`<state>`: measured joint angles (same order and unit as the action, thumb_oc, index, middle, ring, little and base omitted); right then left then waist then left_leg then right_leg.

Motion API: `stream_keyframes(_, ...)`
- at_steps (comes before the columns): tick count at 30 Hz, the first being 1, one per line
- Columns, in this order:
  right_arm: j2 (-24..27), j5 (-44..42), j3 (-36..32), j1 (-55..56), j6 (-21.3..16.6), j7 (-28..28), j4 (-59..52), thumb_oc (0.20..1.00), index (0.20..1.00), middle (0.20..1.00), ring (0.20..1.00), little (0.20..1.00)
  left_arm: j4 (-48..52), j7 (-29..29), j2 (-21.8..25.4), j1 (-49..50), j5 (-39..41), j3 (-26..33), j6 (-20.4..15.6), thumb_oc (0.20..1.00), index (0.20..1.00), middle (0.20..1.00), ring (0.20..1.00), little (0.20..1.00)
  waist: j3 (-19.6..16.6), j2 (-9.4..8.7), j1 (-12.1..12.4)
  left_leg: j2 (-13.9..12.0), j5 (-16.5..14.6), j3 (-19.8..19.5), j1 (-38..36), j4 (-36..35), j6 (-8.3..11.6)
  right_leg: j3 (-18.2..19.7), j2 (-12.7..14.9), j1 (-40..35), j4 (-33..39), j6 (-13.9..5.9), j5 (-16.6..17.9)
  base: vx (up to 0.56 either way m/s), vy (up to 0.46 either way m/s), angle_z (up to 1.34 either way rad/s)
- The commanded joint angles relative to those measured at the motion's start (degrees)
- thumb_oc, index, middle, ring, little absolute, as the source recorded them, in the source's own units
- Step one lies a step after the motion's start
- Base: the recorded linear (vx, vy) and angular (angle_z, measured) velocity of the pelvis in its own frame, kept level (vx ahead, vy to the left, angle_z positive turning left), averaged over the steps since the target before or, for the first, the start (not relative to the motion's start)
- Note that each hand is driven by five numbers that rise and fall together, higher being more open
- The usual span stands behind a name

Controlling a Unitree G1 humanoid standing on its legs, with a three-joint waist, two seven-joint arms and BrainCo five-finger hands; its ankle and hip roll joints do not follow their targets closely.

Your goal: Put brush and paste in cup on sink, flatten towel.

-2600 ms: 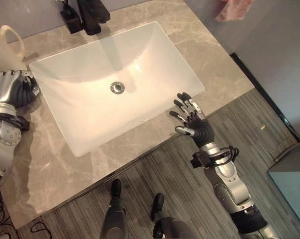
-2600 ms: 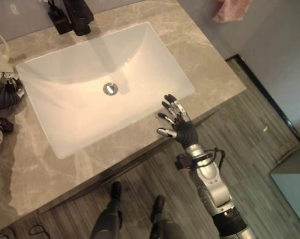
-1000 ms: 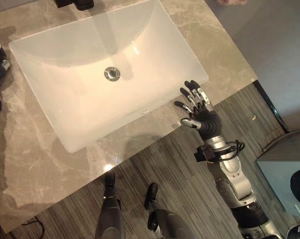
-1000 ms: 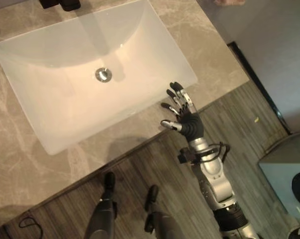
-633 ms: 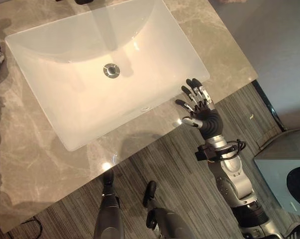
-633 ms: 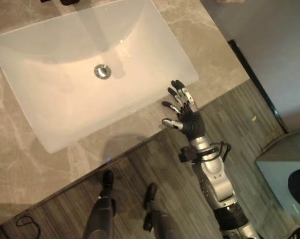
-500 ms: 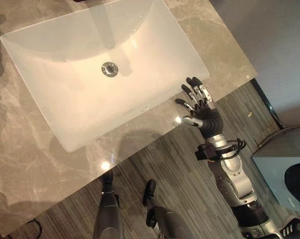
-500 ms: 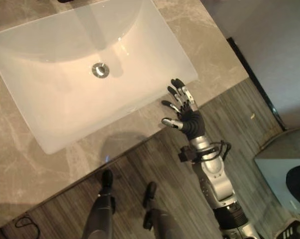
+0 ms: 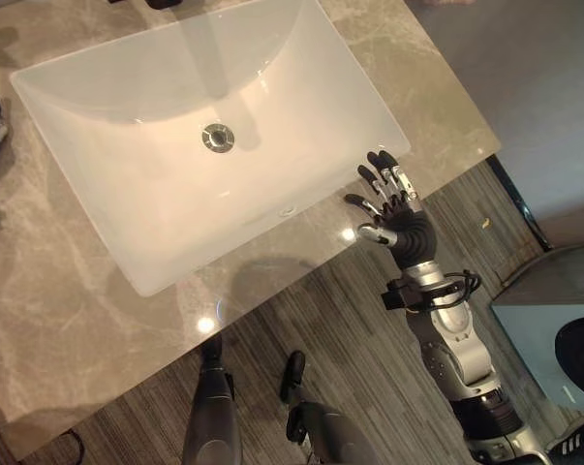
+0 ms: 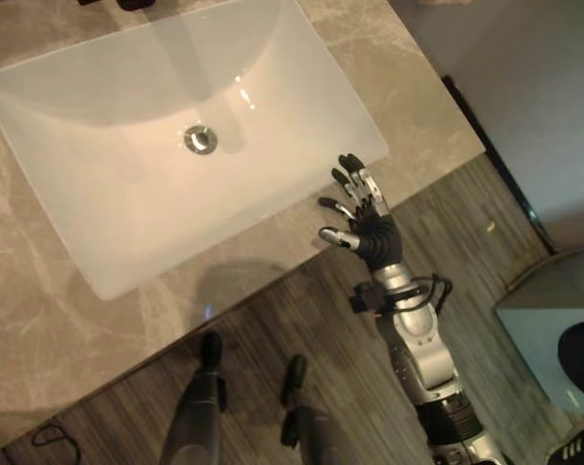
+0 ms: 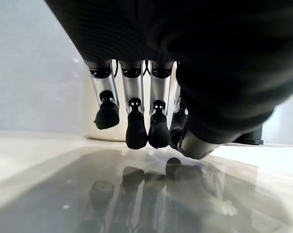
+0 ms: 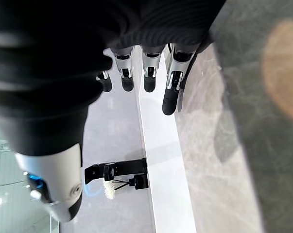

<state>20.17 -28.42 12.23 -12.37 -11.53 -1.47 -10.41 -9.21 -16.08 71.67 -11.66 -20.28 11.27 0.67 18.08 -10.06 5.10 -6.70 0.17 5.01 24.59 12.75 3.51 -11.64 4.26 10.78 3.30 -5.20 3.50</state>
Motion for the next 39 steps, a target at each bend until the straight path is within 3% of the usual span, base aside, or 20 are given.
stream_keyframes(1, -1.9, 0.7, 2.8, 6.7, 4.9, -0.2, 6.3, 1.000, 1.000, 1.000, 1.000, 1.000, -1.1, -1.1, -0.7, 2.5, 0.4, 5.0, -0.7, 0.200, 0.200, 0.200, 0.200, 0.200, -1.7, -0.12, 1.7, 3.5, -6.3, -6.5, 1.0, 1.8, -2.07, -0.5, 3.9, -2.8, -2.4, -4.87, -5.3, -0.02, -0.036, 0.07)
stream_keyframes(7, -2.1, 0.7, 2.0, 8.3, 5.4, -0.2, 6.8, 1.000, 1.000, 1.000, 1.000, 1.000, -6.1, -2.7, -1.4, 6.0, 1.4, 9.5, 0.6, 0.200, 0.200, 0.200, 0.200, 0.200, -3.0, -0.15, 1.9, 3.3, -5.6, -7.5, 0.8, 1.5, -1.24, -1.9, 3.5, -3.4, -2.1, -4.35, -5.5, -0.02, -0.057, 0.16)
stream_keyframes(12, -2.0, -0.1, 0.9, 9.6, 4.9, -0.2, 6.0, 1.000, 1.000, 1.000, 1.000, 1.000, -9.1, -5.3, 1.9, 6.6, 0.7, 13.9, 1.8, 0.200, 0.200, 0.200, 0.200, 0.200, -4.3, -1.06, 1.4, 3.1, -6.4, -7.4, 0.8, 2.1, -1.47, -2.1, 3.6, -4.1, -1.4, -5.04, -4.9, 0.03, 0.016, 0.07)
stream_keyframes(21, -1.7, -0.1, -0.1, 9.6, 4.9, 0.0, 6.1, 1.000, 1.000, 1.000, 1.000, 1.000, -10.3, -6.0, 6.9, 5.5, -1.1, 15.5, 3.1, 0.200, 0.200, 0.200, 0.200, 0.200, -4.5, -2.10, 0.9, 3.0, -7.9, -6.2, 1.9, 3.9, -2.49, -0.5, 4.0, -3.3, -1.3, -6.09, -3.3, 0.02, 0.054, -0.08)
stream_keyframes(27, -1.1, -0.5, -0.4, 9.0, 4.5, -0.4, 5.6, 1.000, 1.000, 1.000, 1.000, 1.000, -12.6, -6.0, 11.8, 5.8, -1.3, 17.2, 3.6, 0.200, 0.200, 0.200, 0.200, 0.200, -3.6, -2.71, 0.1, 3.0, -9.5, -4.9, 2.9, 5.9, -3.63, 1.6, 5.1, -1.7, -1.9, -7.59, 0.3, 0.03, 0.094, -0.21)
stream_keyframes(39, -0.6, -0.6, -0.1, 9.0, 4.5, -1.0, 5.0, 1.000, 1.000, 1.000, 1.000, 1.000, -14.1, -5.5, 15.0, 6.1, -0.7, 18.2, 3.6, 0.200, 0.200, 0.200, 0.200, 0.200, -3.4, -2.94, -0.8, 3.5, -10.1, -4.5, 3.4, 5.9, -4.24, 2.9, 5.7, -0.9, -1.1, -8.46, 3.7, 0.02, 0.059, -0.06)
